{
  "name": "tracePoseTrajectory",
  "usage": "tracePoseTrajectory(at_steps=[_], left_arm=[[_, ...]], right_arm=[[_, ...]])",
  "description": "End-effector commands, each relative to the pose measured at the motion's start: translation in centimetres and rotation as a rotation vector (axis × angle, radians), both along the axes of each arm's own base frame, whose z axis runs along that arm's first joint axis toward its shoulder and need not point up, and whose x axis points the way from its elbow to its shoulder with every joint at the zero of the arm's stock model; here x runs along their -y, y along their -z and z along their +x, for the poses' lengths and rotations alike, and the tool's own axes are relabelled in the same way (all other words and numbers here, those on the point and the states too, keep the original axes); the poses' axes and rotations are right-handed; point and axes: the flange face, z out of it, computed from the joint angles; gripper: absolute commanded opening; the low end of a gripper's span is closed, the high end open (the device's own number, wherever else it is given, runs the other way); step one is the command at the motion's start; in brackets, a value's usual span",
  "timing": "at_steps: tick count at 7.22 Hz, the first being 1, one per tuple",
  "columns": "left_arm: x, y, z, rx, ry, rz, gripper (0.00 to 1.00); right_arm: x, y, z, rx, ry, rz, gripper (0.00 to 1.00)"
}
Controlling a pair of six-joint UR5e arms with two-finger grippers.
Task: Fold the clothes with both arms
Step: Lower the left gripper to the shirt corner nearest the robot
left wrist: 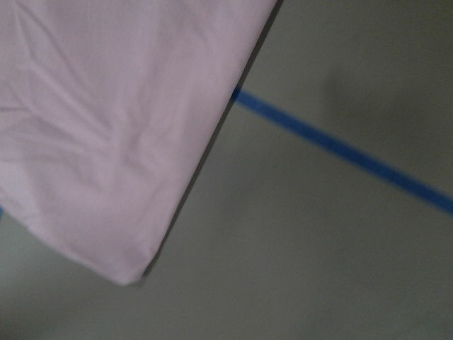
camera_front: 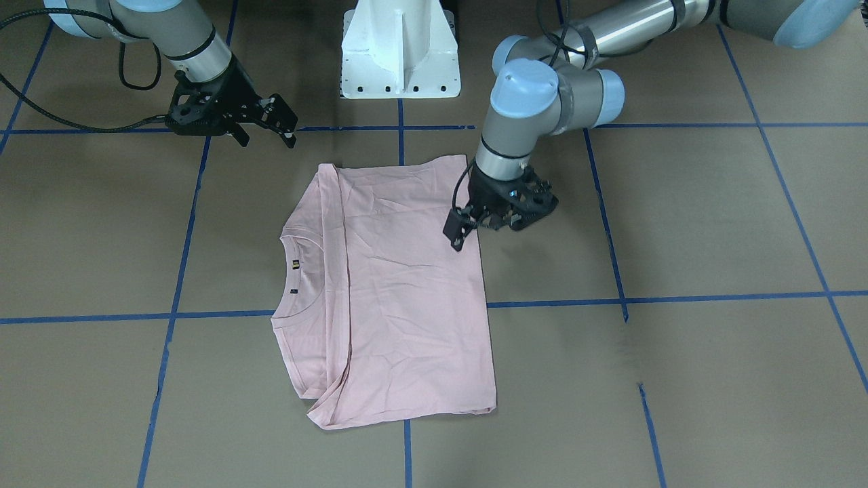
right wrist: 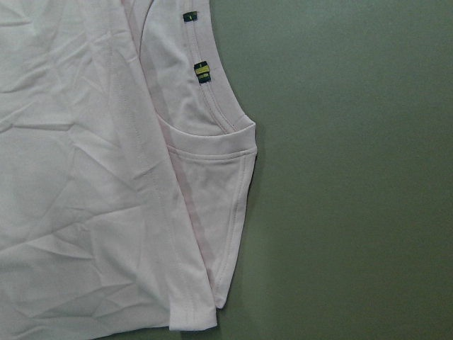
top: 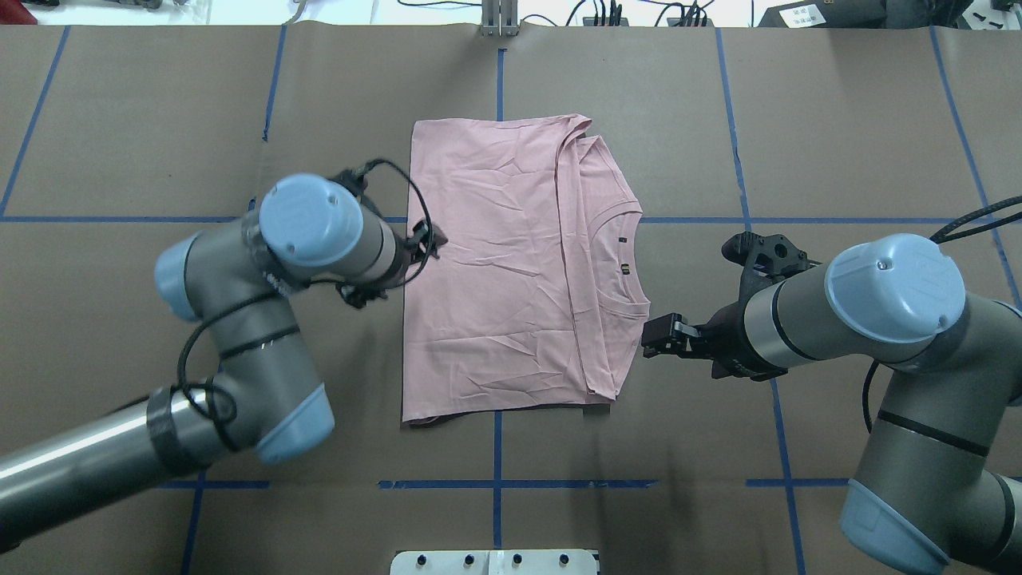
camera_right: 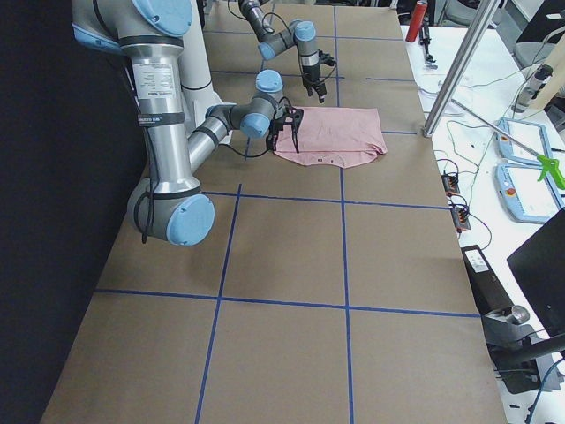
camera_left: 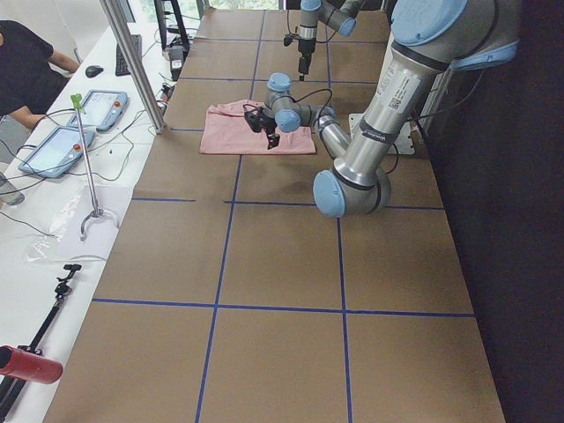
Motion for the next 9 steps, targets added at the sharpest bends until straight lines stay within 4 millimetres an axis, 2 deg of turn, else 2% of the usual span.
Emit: tracePoseTrajectory(at_steps=[1,4,7,9], left_arm=[[-9.1,-1.4,3.7,0.016,-0.011,-0.154,1.00],[-12.2,0.4,3.8,0.038,-0.024,-0.197,0.98],[-13.1,-0.4,4.4,0.051,-0.039,-0.200,0.96],[-13.1,-0.8,4.5,0.061,-0.031,-0.196,0.92]], right_arm=[[0.1,0.2,0.0,0.002,-0.004,0.003,1.00],[0.1,0.2,0.0,0.002,-0.003,0.004,1.00],[0.1,0.1,0.0,0.001,-0.004,0.002,1.00],[0.1,0.2,0.1,0.002,-0.006,0.003,1.00]])
